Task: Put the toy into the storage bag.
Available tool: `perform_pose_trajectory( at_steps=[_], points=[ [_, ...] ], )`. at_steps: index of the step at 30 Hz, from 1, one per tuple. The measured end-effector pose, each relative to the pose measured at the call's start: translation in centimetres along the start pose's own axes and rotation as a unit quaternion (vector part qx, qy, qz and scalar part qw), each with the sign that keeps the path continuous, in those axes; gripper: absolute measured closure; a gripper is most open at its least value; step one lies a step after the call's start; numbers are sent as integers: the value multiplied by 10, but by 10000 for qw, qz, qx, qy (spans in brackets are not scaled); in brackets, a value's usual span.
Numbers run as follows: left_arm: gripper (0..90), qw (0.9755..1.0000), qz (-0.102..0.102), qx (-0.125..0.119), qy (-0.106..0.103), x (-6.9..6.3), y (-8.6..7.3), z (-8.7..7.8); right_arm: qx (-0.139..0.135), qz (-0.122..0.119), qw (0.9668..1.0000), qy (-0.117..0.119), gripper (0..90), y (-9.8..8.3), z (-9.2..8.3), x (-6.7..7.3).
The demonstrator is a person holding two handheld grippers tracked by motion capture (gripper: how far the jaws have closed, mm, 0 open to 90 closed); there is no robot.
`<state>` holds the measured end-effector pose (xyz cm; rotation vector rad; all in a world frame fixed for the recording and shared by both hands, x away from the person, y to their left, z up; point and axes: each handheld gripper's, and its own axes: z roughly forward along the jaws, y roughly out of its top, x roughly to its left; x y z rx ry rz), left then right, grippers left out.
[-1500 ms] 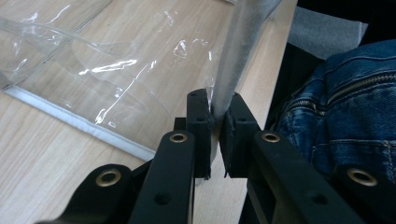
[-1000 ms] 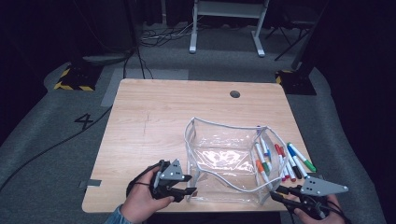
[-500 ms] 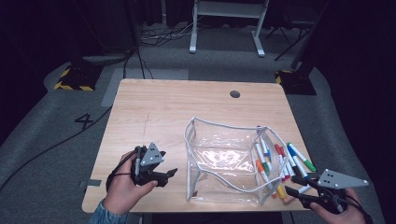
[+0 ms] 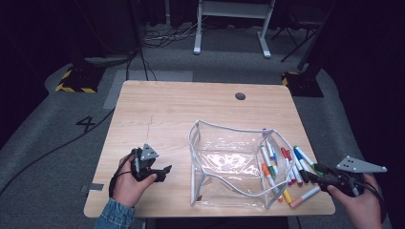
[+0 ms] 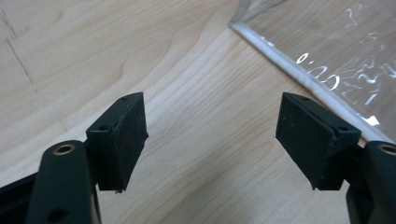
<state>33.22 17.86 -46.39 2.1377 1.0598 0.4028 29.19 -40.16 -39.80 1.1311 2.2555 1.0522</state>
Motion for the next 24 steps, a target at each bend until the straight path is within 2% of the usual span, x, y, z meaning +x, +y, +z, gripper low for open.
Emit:
perform_pose_trajectory(
  at_steps=[1, 2, 3, 4, 6, 9, 10, 11, 13, 14, 15, 16, 18, 22, 24],
  points=[
    [250, 10000, -47, 4, -3, 1, -2, 2, 0, 0, 10000, 0, 523, 0, 0, 0],
    [253, 9998, -194, -24, 59, 3, -7, 6, 32, 76, 9999, -108, 536, 0, 3, -11],
    [253, 9996, -260, -14, 83, 3, -9, 8, 32, 76, 9999, -108, 536, 0, 3, -11],
    [255, 9997, -179, -39, 187, 6, -13, 12, 50, 91, 9998, -158, 542, 1, 4, -15],
    [254, 9995, -158, 42, 255, 8, -19, 18, 155, 150, 9993, -307, 549, 1, 7, -29],
    [249, 9995, -147, 89, 254, 11, -27, 26, 406, 195, 9981, -423, 566, -1, 16, -46],
    [245, 9993, -41, 209, 322, 12, -28, 27, 465, 229, 9977, -441, 575, -2, 20, -52],
    [239, 9986, 49, 232, 475, 13, -29, 29, 514, 220, 9973, -473, 584, -4, 24, -57],
    [224, 9989, 77, 104, 449, 15, -32, 30, 681, 164, 9964, -473, 596, -7, 35, -66],
    [223, 9992, -11, -3, 404, 16, -34, 32, 753, 157, 9958, -500, 599, -8, 40, -69],
    [224, 9993, -144, 25, 349, 16, -34, 32, 832, 114, 9950, -541, 601, -10, 46, -73],
    [222, 9993, -191, 58, 327, 18, -34, 31, 892, 84, 9944, -559, 610, -11, 50, -75],
    [219, 9993, -207, 47, 302, 18, -34, 31, 1067, 28, 9926, -583, 635, -14, 66, -83],
    [217, 9993, -221, 27, 300, 18, -35, 32, 1251, 169, 9907, -516, 660, -16, 76, -88],
    [215, 9993, -215, 24, 309, 18, -35, 32, 1382, 164, 9891, -487, 674, -17, 81, -91]
  ],
)
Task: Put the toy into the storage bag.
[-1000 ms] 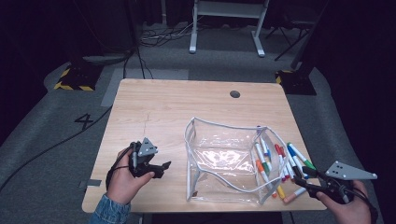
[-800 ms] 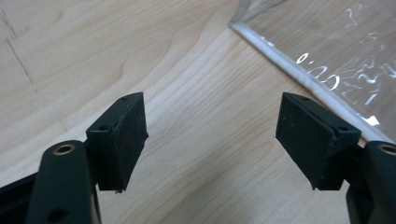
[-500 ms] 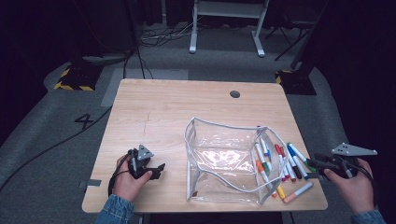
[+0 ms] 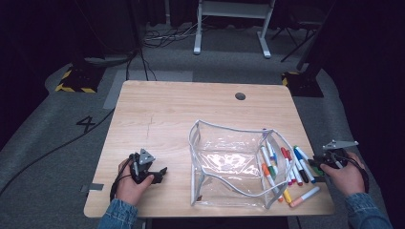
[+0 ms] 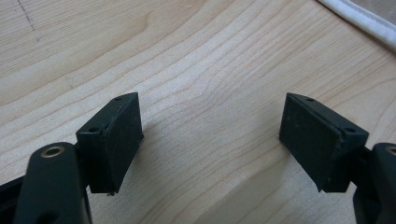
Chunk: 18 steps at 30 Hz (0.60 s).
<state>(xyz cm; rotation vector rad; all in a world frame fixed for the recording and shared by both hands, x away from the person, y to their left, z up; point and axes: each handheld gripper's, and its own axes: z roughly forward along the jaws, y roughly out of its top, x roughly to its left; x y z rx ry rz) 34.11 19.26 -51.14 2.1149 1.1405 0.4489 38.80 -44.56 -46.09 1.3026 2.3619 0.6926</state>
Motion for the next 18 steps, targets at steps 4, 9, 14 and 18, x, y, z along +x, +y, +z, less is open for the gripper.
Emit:
perform_pose_trajectory(
  at_steps=[4, 9, 14, 18],
  points=[
    [215, 10000, 9, 27, -19, 0, 0, 0, 265, 178, 9994, 101, 706, 2, 10, -5],
    [213, 10000, 0, 0, -11, 0, 0, 0, 550, 99, 9984, 49, 733, 6, 21, -6],
    [209, 10000, 6, 3, -16, 0, 0, 0, 695, 209, 9974, 41, 768, 10, 25, -5],
    [208, 10000, 8, 3, -22, 0, 0, 0, 668, 335, 9972, -38, 769, 13, 22, -4]
  ],
)
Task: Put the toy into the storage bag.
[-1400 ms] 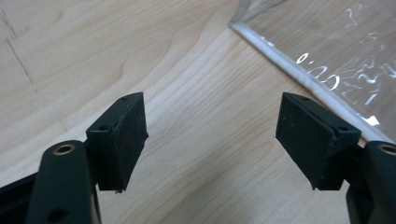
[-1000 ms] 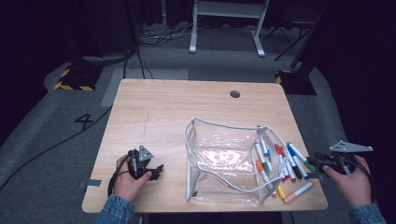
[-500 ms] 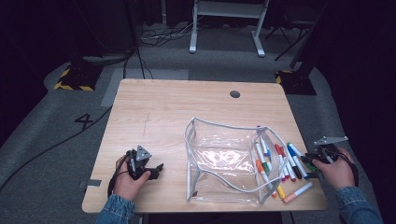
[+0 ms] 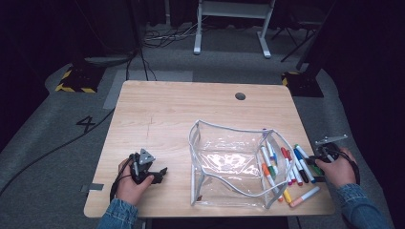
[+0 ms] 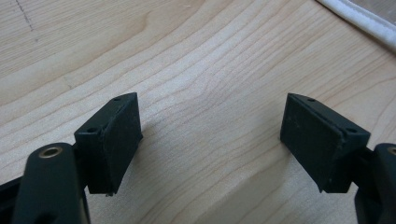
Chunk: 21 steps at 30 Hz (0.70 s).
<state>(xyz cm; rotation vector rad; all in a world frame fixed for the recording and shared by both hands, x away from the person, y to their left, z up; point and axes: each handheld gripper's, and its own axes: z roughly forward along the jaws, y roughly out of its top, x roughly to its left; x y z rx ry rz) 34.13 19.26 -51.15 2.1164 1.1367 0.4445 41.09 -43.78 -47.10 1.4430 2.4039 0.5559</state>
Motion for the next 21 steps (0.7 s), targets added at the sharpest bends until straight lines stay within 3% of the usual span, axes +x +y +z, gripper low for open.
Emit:
perform_pose_trajectory(
  at_steps=[3, 8, 14, 21],
  points=[
    [188, 10000, 41, 10, -63, 0, 1, 1, -115, 74, 9999, 32, 769, 3, -10, 1],
    [186, 9999, 94, 57, -110, 1, 1, 1, -301, -58, 9995, 76, 769, 9, -29, 4],
    [186, 9999, 92, 57, -109, 1, 1, 1, -616, 55, 9976, 313, 768, 19, -61, 12],
    [185, 9999, 90, 58, -112, 1, 1, 1, -817, -201, 9959, 328, 768, 35, -94, 27]
  ],
)
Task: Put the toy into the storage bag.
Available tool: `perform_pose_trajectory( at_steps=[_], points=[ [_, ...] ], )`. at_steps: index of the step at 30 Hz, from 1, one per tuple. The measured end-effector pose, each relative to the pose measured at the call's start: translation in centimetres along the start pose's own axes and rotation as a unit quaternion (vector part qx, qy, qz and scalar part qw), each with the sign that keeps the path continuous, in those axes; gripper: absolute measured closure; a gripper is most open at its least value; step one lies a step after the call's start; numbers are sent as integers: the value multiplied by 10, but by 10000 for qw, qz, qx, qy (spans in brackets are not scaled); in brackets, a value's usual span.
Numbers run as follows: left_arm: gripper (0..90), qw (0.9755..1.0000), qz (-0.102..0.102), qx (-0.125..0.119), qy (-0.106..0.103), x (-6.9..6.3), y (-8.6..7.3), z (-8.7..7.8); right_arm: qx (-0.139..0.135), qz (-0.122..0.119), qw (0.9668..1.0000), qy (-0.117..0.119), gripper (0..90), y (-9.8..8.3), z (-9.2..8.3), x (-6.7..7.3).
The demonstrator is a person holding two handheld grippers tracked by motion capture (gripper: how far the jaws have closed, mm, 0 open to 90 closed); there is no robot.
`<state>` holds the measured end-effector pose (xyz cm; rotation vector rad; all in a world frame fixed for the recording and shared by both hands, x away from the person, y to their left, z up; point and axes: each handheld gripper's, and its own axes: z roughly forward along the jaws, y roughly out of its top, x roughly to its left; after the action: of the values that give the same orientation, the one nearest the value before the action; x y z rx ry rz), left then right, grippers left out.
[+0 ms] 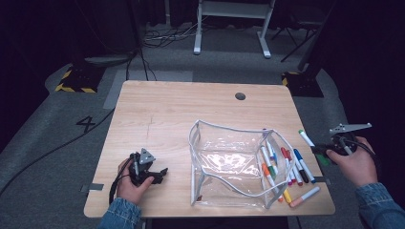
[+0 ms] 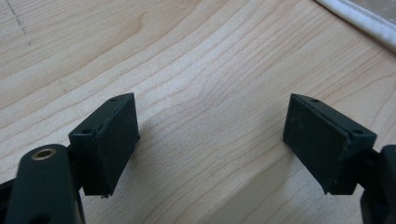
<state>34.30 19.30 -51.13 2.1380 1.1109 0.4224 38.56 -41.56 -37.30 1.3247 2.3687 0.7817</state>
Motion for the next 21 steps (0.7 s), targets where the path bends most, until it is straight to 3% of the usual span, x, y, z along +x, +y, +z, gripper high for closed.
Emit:
perform_pose_trajectory(
  at_steps=[12, 21],
  points=[
    [185, 10000, 3, 0, 4, 0, 0, 0, -337, -721, 9968, 109, 769, 39, -40, 36],
    [180, 10000, -18, -28, 24, -1, 0, 1, -450, -1303, 9893, 475, 769, 65, -58, 76]
  ],
)
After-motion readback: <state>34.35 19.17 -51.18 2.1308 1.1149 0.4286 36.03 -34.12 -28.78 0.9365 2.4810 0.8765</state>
